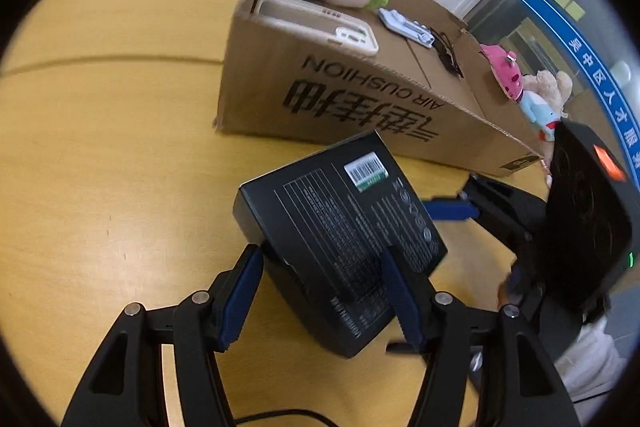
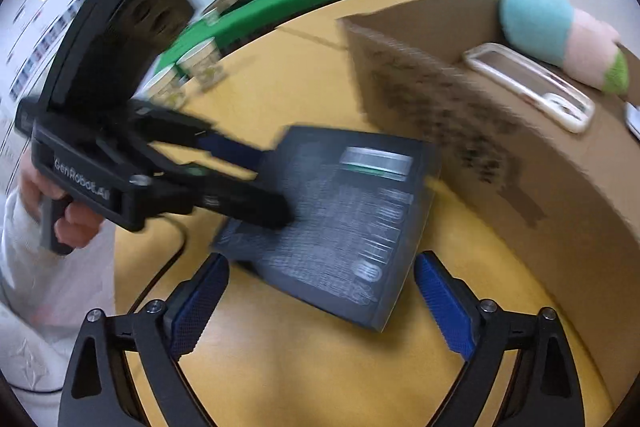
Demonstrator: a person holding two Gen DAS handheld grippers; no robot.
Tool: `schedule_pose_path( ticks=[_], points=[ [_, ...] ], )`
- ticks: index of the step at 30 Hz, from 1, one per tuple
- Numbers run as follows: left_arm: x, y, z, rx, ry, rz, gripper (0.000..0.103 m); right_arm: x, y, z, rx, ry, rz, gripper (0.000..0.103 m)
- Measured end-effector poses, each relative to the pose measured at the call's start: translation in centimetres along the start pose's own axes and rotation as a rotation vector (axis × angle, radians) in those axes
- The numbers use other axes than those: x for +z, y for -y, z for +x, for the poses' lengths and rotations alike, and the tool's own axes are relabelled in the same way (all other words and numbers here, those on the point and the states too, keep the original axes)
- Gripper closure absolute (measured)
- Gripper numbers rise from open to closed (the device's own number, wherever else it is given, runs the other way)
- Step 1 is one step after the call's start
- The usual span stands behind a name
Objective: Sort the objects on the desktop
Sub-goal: 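Close both grippers on the black charger box and lift it, then carry the black charger box with both grippers into the cardboard box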
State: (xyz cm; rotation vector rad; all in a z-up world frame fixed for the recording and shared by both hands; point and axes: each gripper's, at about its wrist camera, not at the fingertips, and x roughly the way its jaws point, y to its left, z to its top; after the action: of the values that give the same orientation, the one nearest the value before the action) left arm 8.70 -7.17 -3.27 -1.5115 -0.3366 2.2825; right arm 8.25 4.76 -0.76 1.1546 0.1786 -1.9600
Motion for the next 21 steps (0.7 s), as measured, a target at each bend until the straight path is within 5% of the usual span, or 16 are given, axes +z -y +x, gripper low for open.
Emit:
schedule_pose_path(
  ticks=[5,8,10,21],
  points=[
    [0.1,0.9,0.7,-0.065,-0.016,0.027,0.049,-2.8,-0.7,-1.7,0.003,0.015,0.006,0.009],
    [-0.1,2.4,1.3,-0.09,-0.023,0.068,0.049,-4.8,0.0,-2.2,-0.145,-0.004,0.037,0.008],
    [-0.1,3.3,1.8,-0.117,-0.032,0.084,0.05,-5.7,0.8,-2.2,-0.164,-0.009,0.08,0.013],
    [0.0,6.0,-1.4,-0.083,0.064,0.125,0.053,-6.0,-2.4,-4.6,-0.295,0.062,0.08,0.023]
  ],
)
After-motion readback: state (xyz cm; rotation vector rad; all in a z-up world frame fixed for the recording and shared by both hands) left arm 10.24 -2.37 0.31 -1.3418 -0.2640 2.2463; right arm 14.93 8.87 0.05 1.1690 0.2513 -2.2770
